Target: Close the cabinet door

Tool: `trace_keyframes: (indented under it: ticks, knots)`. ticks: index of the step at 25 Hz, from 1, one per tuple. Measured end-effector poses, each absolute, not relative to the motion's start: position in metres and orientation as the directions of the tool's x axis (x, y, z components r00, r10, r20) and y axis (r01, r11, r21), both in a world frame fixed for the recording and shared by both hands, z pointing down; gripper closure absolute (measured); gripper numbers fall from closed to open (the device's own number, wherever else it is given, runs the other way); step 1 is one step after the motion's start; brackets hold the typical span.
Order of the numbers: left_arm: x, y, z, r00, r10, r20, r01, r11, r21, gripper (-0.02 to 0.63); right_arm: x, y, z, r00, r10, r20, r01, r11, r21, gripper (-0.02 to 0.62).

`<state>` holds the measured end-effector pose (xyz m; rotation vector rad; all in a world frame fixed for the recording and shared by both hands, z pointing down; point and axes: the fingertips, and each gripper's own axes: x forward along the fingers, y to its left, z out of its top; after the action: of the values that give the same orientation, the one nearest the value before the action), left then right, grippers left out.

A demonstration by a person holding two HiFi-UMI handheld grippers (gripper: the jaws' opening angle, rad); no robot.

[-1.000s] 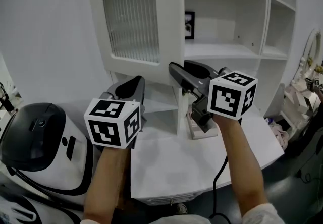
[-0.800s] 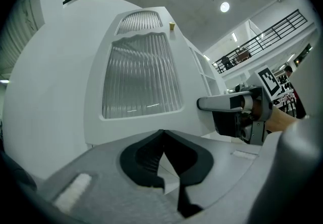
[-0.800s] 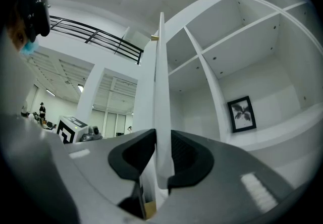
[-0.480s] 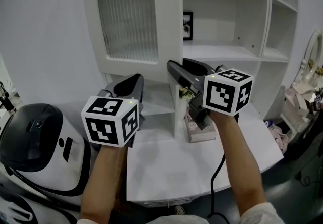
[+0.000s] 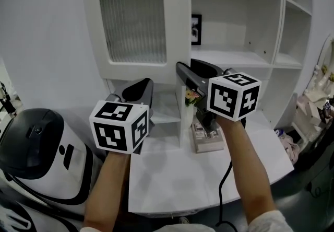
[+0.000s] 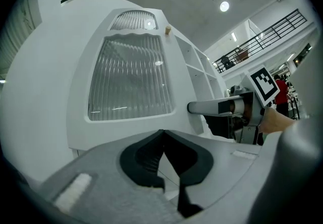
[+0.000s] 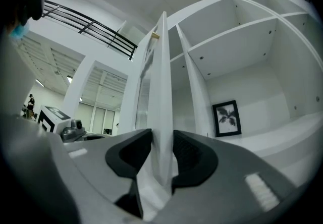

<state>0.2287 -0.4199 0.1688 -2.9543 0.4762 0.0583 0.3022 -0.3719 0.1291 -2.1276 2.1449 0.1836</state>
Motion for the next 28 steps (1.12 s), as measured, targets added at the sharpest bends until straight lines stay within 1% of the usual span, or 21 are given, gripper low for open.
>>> trace_keyframes:
  ticks: [2, 6, 18, 28]
  knots:
    - [0.233, -0.421, 0.169, 0.949, -0.309, -0.062, -0.314, -0.939, -0.140, 0.614, 0.308, -0.375, 0.129, 0.000, -0.986, -0.168, -1.000, -0.001, 0.003, 0.452]
    - [0.244, -0.421, 0.175, 0.952, -0.301, -0.050, -0.305, -0.941, -0.145, 0.614, 0.320, -0.380, 0.129, 0.021, -0.985, -0.169, -1.000, -0.021, -0.001, 0.409]
    - [0.265, -0.440, 0.183, 0.949, -0.314, -0.032, -0.315, -0.937, -0.149, 0.614, 0.349, -0.402, 0.129, 0.053, -0.980, -0.192, -0.998, -0.049, -0.025, 0.408]
    - [0.276, -0.451, 0.180, 0.943, -0.329, -0.049, -0.333, -0.931, -0.147, 0.614, 0.363, -0.415, 0.129, 0.057, -0.981, -0.188, -0.998, -0.055, -0.013, 0.400]
